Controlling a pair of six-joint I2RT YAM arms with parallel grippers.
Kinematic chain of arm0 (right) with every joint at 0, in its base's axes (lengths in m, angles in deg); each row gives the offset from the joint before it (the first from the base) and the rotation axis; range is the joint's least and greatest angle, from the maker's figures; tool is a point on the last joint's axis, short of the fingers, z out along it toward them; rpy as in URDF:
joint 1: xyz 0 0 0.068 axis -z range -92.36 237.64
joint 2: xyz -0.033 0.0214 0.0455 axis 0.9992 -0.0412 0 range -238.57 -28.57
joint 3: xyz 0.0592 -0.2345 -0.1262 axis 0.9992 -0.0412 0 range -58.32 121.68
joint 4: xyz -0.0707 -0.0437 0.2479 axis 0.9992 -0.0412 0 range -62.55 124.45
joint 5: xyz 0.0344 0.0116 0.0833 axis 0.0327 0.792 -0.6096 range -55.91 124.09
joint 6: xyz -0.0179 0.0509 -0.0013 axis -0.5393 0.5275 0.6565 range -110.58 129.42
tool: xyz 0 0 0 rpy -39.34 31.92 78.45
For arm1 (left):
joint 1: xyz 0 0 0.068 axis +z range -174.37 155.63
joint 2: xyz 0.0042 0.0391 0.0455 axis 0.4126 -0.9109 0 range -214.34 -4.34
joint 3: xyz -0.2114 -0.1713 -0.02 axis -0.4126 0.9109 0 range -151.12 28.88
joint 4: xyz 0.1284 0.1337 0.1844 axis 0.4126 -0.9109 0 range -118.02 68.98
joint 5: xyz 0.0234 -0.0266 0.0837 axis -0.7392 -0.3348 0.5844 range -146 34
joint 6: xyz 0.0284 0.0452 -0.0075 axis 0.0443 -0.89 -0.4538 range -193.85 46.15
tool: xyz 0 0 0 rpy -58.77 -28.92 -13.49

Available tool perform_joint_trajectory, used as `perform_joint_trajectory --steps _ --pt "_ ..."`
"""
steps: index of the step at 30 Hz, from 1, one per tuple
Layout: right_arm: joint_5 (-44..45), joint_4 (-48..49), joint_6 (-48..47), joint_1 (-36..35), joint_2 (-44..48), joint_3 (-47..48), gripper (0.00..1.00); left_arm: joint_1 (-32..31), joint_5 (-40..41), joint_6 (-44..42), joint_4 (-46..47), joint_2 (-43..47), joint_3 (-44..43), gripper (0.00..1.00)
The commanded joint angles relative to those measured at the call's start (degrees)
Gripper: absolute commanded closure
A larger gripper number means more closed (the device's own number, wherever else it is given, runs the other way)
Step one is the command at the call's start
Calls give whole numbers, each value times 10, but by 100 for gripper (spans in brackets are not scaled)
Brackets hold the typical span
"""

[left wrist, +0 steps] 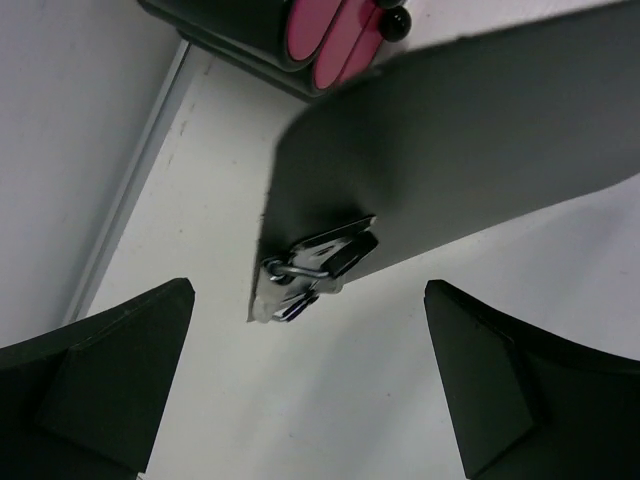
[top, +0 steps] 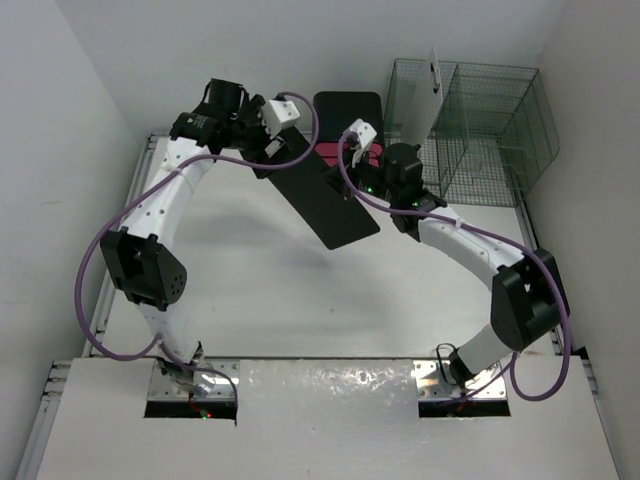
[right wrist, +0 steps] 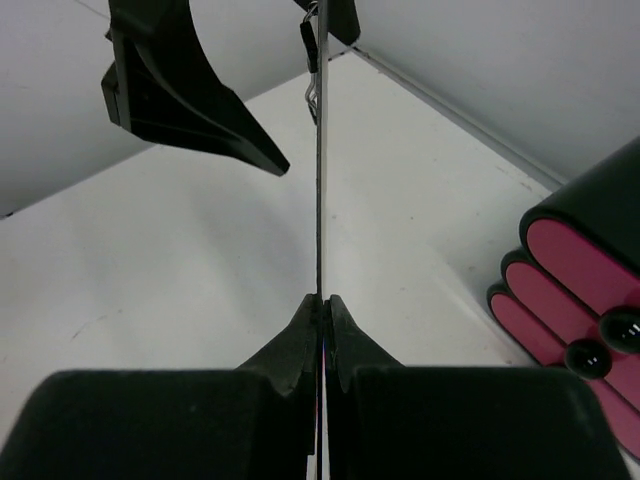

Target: Organize the desk

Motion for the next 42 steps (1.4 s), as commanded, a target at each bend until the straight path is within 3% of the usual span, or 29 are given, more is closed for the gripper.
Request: perform_joint_trajectory --steps 1,2,4,5,6,9,15,17,21,24,26,30,33,36,38,39,40,42 --pt "-24 58 -13 0 29 5 100 -5 -51 -34 -5 7 -10 0" --pt "-27 58 -14 -1 28 5 100 -5 -61 -35 -9 3 -15 0" --pt "-35 61 -16 0 28 1 100 -5 -93 -46 -36 -8 -29 21" --pt "-36 63 -17 0 28 0 100 -5 -100 -45 -44 -13 -40 34" --pt "-36 65 -19 0 29 -3 100 -5 -108 -43 -59 -20 -46 58" --pt "-37 73 -28 0 29 -13 100 -5 -120 -45 -74 -12 -43 100" --pt "-66 49 -64 0 9 -12 100 -5 -119 -62 -78 26 -5 100" --pt "-86 9 -118 -1 -9 5 100 -5 -119 -81 -86 33 -2 100" --pt "-100 -70 -215 0 -52 64 63 -13 -108 -109 -105 39 -6 100" --pt "-113 -105 -236 0 -93 142 50 -24 -100 -129 -117 37 -9 100" --pt "-124 -117 -233 -2 -118 176 50 -34 -94 -130 -117 35 -9 100" --pt "-129 -154 -215 -2 -180 246 70 -39 -87 -124 -114 35 -9 100" --pt "-139 -141 -205 -3 -187 232 100 -40 -80 -118 -110 35 -9 100" --pt "-150 -103 -199 -3 -166 189 100 -40 -60 -98 -95 32 -7 100" --pt "-148 -75 -186 -3 -152 160 100 -40 -31 -69 -74 29 -8 90" --pt "-136 -68 -183 -3 -137 152 100 -40 -21 -62 -69 28 -7 78" --pt "-129 -65 -180 -2 -129 145 100 -39 -1 -55 -61 28 -8 55" --pt "-114 -57 -173 -2 -112 122 100 -40 24 -24 -51 30 -6 36"
